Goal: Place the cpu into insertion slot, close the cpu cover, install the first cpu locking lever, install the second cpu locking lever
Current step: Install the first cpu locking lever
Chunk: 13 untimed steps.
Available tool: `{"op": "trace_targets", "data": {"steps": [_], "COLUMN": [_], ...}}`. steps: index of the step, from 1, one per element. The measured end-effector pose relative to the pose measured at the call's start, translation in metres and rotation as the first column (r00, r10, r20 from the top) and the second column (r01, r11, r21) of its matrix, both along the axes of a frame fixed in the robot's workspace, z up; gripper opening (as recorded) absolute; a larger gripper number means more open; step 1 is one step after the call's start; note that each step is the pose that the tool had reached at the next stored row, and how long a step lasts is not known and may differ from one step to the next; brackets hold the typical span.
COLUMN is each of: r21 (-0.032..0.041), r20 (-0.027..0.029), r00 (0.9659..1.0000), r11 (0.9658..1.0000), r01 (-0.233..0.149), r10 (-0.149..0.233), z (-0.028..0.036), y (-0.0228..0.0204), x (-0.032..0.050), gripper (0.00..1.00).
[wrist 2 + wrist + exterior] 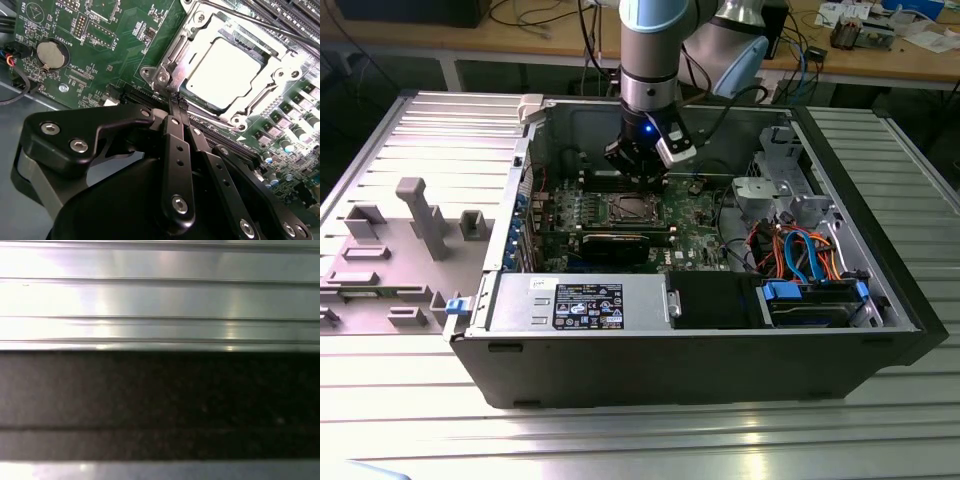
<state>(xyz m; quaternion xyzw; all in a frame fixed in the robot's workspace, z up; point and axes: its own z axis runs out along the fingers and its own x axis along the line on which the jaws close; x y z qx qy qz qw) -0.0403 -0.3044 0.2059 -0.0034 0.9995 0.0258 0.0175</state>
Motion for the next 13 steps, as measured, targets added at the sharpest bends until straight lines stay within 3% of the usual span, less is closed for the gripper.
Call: {"op": "trace_targets", "data": {"steps": [2, 5, 13], "r21": [0.0007, -0.0102, -0.0185], "r20": [0.0, -0.0002, -0.0002], "r00": [1.0, 1.0, 1.0], "r11": [1.0, 0.9999, 0.9998], "r01": [0.0, 0.0, 0.0], "r10": [0.0, 0.0, 0.0], "z": [0.0024, 0.0012, 0.0005], "y": [0.0, 0.0, 0.0], "x": [0.0, 0.0, 0.0012], "gripper": [0.11, 0.11, 0.11]}}
